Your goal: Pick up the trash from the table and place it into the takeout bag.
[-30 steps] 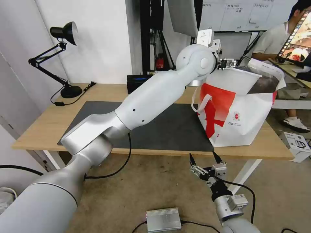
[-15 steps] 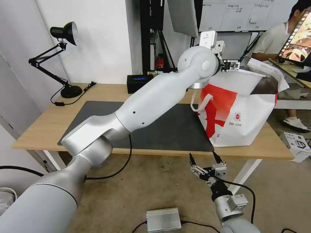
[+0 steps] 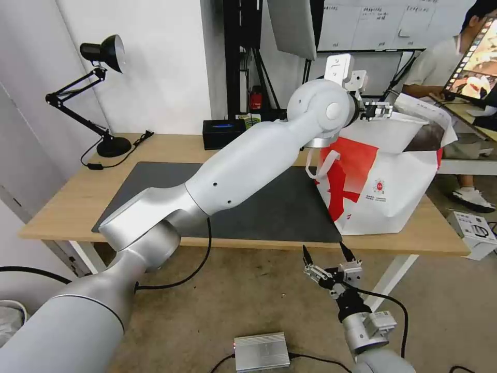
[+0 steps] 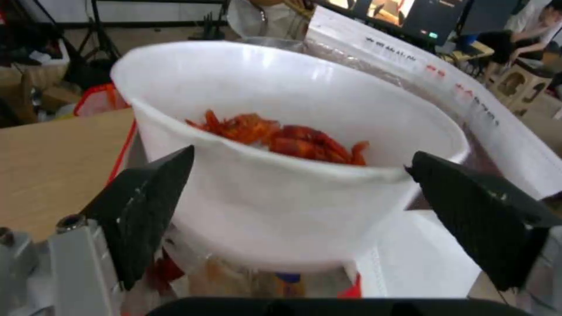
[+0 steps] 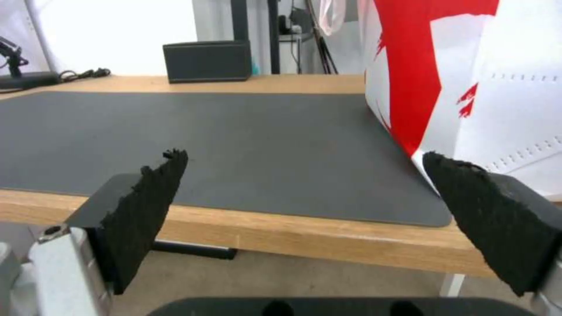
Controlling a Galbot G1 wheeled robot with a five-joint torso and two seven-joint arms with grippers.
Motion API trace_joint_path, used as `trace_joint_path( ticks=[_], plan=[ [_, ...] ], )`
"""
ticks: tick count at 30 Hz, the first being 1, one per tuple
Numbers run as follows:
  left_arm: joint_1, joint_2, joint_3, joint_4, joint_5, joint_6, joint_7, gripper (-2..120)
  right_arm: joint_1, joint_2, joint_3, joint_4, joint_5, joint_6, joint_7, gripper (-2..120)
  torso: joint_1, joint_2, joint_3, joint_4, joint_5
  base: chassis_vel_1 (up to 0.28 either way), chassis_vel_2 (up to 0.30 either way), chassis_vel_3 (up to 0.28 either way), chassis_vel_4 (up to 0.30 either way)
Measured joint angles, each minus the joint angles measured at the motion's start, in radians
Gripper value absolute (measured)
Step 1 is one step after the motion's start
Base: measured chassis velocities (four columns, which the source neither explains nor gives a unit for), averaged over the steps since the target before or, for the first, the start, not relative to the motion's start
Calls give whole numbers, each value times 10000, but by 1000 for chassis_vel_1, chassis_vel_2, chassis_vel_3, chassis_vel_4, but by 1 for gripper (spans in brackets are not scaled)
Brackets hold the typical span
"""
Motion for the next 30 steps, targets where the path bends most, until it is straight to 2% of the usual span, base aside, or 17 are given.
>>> trace_joint_path(
  ticks=[11,16,20,30],
  plan=[
    [101,10,-95,-118,34,156,-70,100,0,0,0,0,0,0,0,100,0,0,0,0,0,0,0,0,0],
    [283,20,-41,-88,412,466,-44,100,0,0,0,0,0,0,0,100,0,0,0,0,0,0,0,0,0],
    [469,23,124,-21,1163,797,261,100,0,0,0,0,0,0,0,100,0,0,0,0,0,0,0,0,0],
    [615,38,141,-223,1371,1179,577,100,0,0,0,0,0,0,0,100,1,-1,0,0,0,0,0,0,0]
  ],
)
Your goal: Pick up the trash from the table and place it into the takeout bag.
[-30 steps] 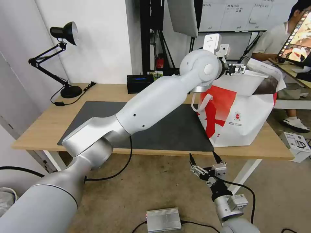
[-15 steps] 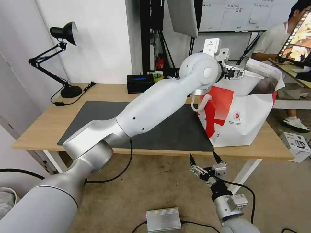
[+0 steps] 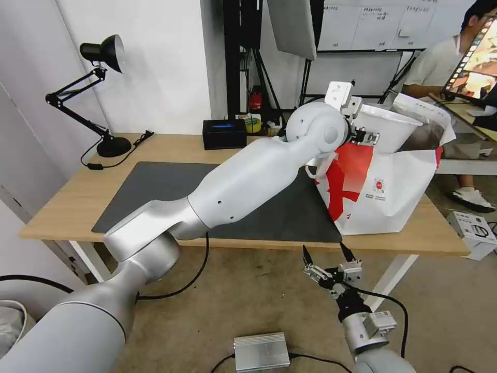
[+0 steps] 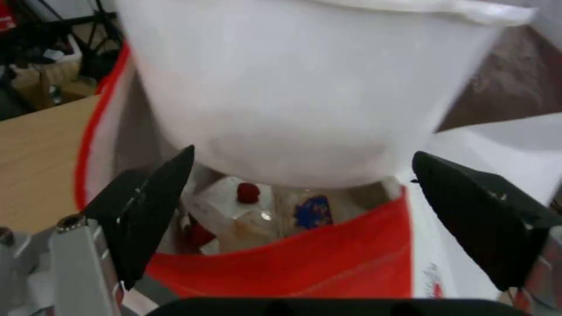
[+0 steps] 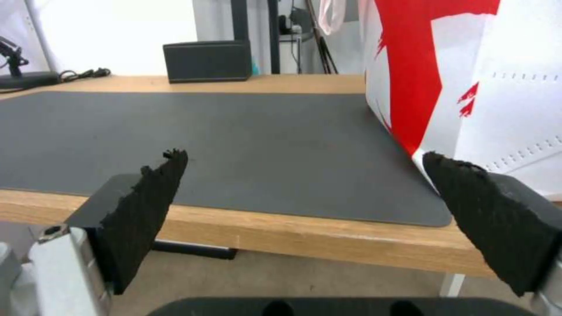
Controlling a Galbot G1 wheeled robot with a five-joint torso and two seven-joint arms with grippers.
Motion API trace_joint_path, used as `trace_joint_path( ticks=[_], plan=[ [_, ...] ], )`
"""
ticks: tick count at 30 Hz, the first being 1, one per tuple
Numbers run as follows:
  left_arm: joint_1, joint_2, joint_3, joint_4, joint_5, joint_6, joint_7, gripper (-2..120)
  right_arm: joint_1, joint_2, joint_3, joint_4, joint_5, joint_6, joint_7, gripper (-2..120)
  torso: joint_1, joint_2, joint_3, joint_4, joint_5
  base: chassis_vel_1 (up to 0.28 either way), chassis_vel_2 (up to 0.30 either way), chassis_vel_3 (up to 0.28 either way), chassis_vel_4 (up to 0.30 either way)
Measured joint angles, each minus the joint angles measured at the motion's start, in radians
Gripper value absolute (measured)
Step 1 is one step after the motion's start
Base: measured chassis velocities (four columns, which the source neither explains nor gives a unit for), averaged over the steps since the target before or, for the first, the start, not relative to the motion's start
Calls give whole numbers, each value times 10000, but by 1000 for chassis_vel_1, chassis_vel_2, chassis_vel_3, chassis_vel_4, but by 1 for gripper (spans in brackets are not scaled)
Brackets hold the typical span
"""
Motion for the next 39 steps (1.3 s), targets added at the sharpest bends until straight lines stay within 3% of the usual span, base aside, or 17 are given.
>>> trace_joint_path(
  ticks=[7,19,27,35,39],
  plan=[
    [100,91,45,-354,-117,5,369,100,0,0,0,0,0,0,-1,100,-1,1,0,0,0,0,0,0,0],
    [466,869,355,-1014,-220,-2,872,100,0,0,0,0,0,0,0,100,0,0,0,2,-1,0,0,0,0],
    [308,1159,312,-1819,-1085,-9,986,100,0,0,0,0,0,0,0,100,0,1,0,0,-1,0,0,0,0],
    [460,1252,-678,-2599,-1777,-12,817,100,0,0,0,0,0,0,0,100,-1,1,-1,-2,-1,0,0,0,0],
    [665,1824,-1148,-3052,-1770,-106,1012,100,0,0,0,0,0,0,0,100,0,1,-1,0,-2,0,0,0,0]
  ],
)
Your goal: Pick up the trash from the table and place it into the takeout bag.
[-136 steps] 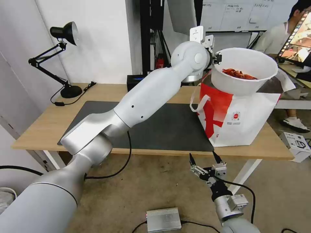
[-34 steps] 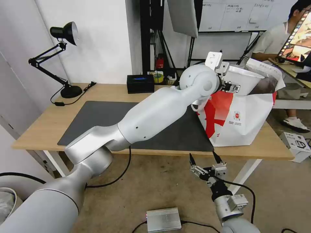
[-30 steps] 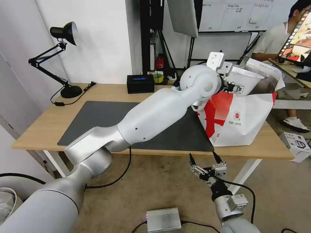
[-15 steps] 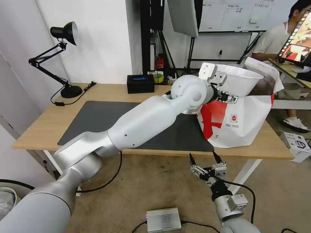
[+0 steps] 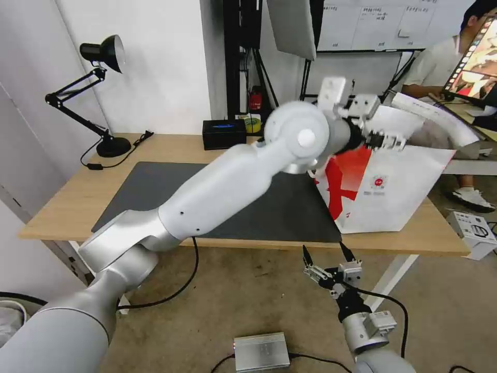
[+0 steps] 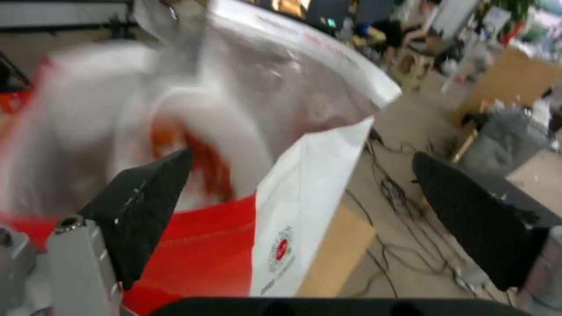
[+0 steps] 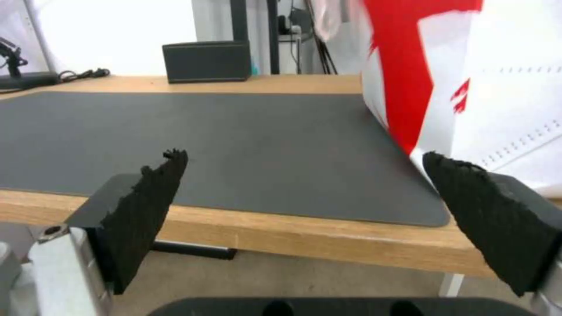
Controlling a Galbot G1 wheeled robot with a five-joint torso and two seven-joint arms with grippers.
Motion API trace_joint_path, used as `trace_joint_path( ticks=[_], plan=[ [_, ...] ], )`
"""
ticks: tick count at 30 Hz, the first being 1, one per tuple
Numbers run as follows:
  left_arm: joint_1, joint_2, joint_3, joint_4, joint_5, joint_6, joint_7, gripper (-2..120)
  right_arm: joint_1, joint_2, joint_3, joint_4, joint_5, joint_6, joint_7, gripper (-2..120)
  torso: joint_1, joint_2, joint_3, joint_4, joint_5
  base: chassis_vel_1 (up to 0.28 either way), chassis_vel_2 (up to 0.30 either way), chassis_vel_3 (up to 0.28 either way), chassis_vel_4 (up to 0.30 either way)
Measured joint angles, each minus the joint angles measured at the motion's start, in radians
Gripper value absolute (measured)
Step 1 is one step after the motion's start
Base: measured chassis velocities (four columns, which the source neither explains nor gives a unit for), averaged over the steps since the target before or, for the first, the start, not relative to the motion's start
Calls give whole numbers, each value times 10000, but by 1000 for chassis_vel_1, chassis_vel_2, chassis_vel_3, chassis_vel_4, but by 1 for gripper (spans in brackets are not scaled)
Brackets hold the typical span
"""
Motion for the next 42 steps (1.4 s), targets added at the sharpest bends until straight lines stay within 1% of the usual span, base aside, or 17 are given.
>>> trace_joint_path(
  ticks=[3,4,7,8,10,12,13,15,16,19,20,23,24,27,32,35,42],
  plan=[
    [574,747,-622,-474,260,-185,71,100,-1,0,0,0,0,0,0,100,-1,0,0,0,-1,0,0,0,0],
    [574,747,-622,-474,260,-185,71,100,-1,0,0,0,0,0,0,100,-1,0,0,0,-1,0,0,0,0],
    [1209,1440,-1164,-898,469,-347,90,100,0,1,0,0,0,0,0,100,0,0,1,2,-2,0,0,0,0],
    [1209,1440,-1164,-898,469,-347,90,100,0,1,0,0,0,0,0,100,0,0,1,2,-2,0,0,0,0],
    [1837,1977,-1574,-1215,930,-609,161,100,0,0,1,0,0,0,1,100,-1,0,0,2,-1,0,0,0,0],
    [2506,2436,-1987,-1474,1803,-1050,527,100,0,0,0,0,0,0,0,100,0,-1,0,0,-2,0,0,0,0],
    [2506,2436,-1987,-1474,1803,-1050,527,100,0,0,0,0,0,0,0,100,0,-1,0,0,-2,0,0,0,0],
    [3180,2841,-2393,-1706,2570,-1456,906,100,0,0,0,0,0,0,0,100,0,-1,1,2,-5,0,0,0,0],
    [3180,2841,-2393,-1706,2570,-1456,906,100,0,0,0,0,0,0,0,100,0,-1,1,2,-5,0,0,0,0],
    [4255,3301,-2928,-2108,3567,-2148,1452,100,0,1,-1,0,0,0,0,100,-1,-1,0,1,-2,0,0,0,0],
    [4255,3301,-2928,-2108,3567,-2148,1452,100,0,1,-1,0,0,0,0,100,-1,-1,0,1,-2,0,0,0,0],
    [5500,3628,-3516,-2476,4628,-2915,1801,100,0,0,0,0,0,0,0,100,0,-1,1,1,-2,0,0,0,0],
    [5500,3628,-3516,-2476,4628,-2915,1801,100,0,0,0,0,0,0,0,100,0,-1,1,1,-2,0,0,0,0],
    [6229,3845,-3847,-2672,5472,-3375,2095,100,0,0,-1,0,0,0,0,100,-1,-1,1,2,0,0,0,0,0],
    [6872,3935,-4160,-2910,6103,-3627,2213,100,0,0,-1,0,0,0,0,100,-1,0,0,0,1,0,0,0,0],
    [7729,4010,-4330,-3153,6849,-3961,2271,100,0,1,0,0,0,0,0,100,0,-1,1,-1,2,0,0,0,0],
    [9245,3898,-4757,-3563,8040,-4349,2446,100,0,1,0,0,0,0,0,100,-2,0,0,0,1,0,0,0,0]
  ],
)
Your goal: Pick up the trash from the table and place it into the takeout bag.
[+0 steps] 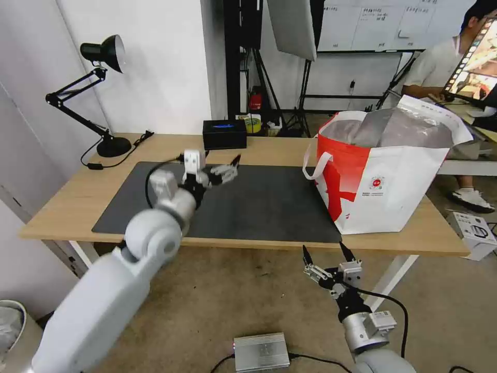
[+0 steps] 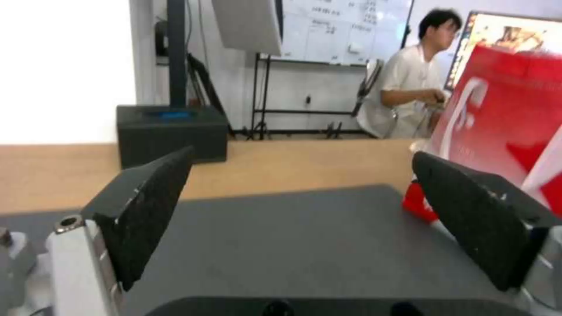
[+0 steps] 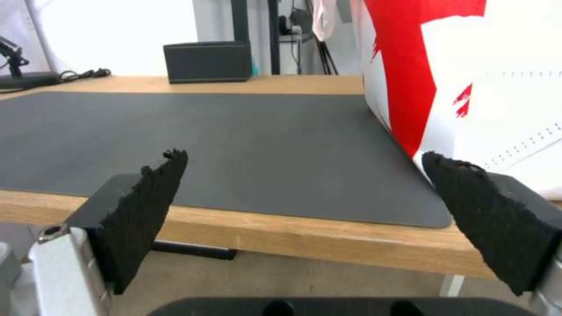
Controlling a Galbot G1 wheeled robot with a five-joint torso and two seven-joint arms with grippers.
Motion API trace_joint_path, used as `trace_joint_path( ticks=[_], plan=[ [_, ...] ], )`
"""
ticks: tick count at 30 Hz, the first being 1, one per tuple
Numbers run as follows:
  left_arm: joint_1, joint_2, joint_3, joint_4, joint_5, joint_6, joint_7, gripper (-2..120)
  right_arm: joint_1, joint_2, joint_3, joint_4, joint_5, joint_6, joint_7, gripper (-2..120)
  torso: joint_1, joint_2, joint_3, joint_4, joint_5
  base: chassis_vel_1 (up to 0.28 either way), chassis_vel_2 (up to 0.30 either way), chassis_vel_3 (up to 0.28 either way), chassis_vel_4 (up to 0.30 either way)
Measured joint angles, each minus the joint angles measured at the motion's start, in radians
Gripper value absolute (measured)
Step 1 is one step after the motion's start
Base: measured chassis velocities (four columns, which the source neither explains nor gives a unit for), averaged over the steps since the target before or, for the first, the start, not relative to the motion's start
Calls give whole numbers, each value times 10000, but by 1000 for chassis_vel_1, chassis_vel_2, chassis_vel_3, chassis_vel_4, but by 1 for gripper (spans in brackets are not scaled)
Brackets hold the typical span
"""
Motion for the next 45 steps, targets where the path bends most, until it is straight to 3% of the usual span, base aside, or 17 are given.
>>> trace_joint_path(
  ticks=[11,17,25,31,45],
  plan=[
    [2196,-430,-1320,-577,1264,-370,448,100,0,0,0,0,0,0,0,100,0,0,0,0,0,0,0,0,0],
    [3966,-819,-2533,-1362,2204,-750,982,100,0,0,0,0,0,0,0,100,0,0,0,0,1,0,0,0,0],
    [5892,-1381,-3348,-2156,3269,-1418,1577,100,0,0,0,0,0,0,0,100,0,1,0,0,1,0,0,0,0],
    [6338,-1562,-3490,-2216,3611,-1688,1742,100,0,0,0,0,0,0,0,100,0,1,-1,0,2,0,0,0,0],
    [6627,-2104,-3317,-1556,4361,-2353,1772,100,-1,0,-1,0,0,0,0,100,1,1,0,0,1,0,0,0,0]
  ],
)
